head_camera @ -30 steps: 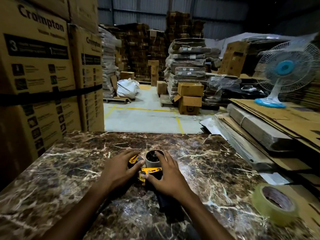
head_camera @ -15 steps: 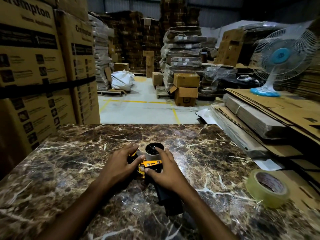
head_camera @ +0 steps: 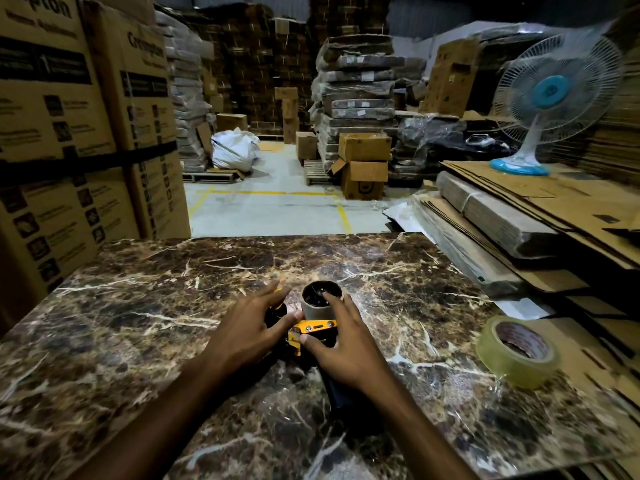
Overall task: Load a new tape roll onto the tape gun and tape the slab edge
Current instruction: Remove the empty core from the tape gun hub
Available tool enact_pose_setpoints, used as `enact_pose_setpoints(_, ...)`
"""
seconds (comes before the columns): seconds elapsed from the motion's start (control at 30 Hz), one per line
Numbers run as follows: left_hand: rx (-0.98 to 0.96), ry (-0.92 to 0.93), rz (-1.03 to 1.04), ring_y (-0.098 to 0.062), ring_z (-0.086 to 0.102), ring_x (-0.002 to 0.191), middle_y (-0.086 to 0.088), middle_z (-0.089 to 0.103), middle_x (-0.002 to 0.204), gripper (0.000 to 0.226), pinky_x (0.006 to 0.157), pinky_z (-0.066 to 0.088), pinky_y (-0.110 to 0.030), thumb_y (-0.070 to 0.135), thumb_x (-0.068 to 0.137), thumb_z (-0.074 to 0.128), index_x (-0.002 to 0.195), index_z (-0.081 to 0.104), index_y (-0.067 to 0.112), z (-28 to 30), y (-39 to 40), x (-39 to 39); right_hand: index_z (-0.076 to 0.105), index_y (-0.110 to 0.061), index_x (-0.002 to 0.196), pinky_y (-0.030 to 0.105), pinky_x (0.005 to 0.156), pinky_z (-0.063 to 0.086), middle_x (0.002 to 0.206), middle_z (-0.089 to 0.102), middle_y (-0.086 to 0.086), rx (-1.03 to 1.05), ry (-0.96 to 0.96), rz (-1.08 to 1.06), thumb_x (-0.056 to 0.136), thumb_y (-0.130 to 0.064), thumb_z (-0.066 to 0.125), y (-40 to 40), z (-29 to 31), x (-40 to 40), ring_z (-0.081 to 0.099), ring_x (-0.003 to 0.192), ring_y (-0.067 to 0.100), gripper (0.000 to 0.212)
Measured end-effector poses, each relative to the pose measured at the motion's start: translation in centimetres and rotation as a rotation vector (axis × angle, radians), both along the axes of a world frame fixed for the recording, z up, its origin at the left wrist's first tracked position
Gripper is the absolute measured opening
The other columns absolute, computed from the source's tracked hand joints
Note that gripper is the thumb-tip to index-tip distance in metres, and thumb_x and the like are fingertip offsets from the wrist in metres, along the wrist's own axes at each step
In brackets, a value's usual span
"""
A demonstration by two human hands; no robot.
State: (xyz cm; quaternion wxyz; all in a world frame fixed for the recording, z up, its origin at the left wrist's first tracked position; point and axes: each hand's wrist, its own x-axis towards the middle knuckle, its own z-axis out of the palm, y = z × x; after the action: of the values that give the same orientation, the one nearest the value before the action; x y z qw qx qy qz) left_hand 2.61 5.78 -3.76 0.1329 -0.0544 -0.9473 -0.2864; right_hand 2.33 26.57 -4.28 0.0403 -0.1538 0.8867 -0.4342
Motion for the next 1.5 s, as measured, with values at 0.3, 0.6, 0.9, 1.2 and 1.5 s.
enact_pose_setpoints(0.3,0.019,0.029,-0.062,-0.017,0.048,0.148,0.003,0.041,0.167,0.089,0.119,0.041,-0.040,0.085,0.081,0.044,0.149,0.060,0.029,-0.6,2.5,0.2,0.022,-0.041,0.161,0.035,0.119,0.026,0.174,-0.002,-0.008,-0.003,0.018,-0.062,0.092,-0.050,0.068,2.7,-0.1,2.0,0.015,0.158,0.017,0.084)
enact_pose_setpoints(0.6,0.050,0.104,-0.069,-0.011,0.029,0.159,0.015,0.035,0.169,0.082,0.121,0.040,-0.049,0.094,0.082,0.039,0.148,0.056,0.048,-1.7,2.7,1.1,0.022,-0.040,0.160,0.040,0.123,0.025,0.174,0.000,-0.011,-0.048,0.016,-0.061,0.092,-0.053,0.066,3.9,-0.8,2.0,0.012,0.159,0.015,0.082)
enact_pose_setpoints(0.9,0.127,0.302,-0.127,-0.009,0.056,0.142,0.001,0.064,0.148,0.033,0.114,0.052,-0.043,0.059,0.086,0.073,0.107,0.082,0.036,-2.9,2.3,2.0,0.027,-0.037,0.160,0.036,0.122,0.025,0.174,0.004,-0.009,-0.053,0.043,-0.077,0.092,-0.052,0.067,3.8,-1.2,2.0,0.016,0.158,0.014,0.081)
enact_pose_setpoints(1.2,0.147,0.287,-0.126,-0.001,0.055,0.140,0.006,0.065,0.143,0.023,0.114,0.051,-0.038,0.053,0.084,0.080,0.097,0.083,0.035,-2.4,2.3,1.8,0.025,-0.040,0.159,0.043,0.122,0.030,0.173,0.007,-0.011,-0.067,0.030,-0.063,0.090,-0.054,0.067,3.9,-1.3,1.6,0.021,0.157,0.016,0.082)
enact_pose_setpoints(1.5,0.171,0.243,-0.138,0.004,0.056,0.137,0.009,0.068,0.141,0.030,0.112,0.049,-0.032,0.064,0.083,0.072,0.099,0.082,0.041,-1.4,2.1,1.4,0.032,-0.044,0.154,0.043,0.116,0.042,0.166,0.031,-0.009,-0.190,0.045,-0.078,0.081,-0.068,0.065,3.9,-1.9,0.9,0.037,0.149,0.014,0.083)
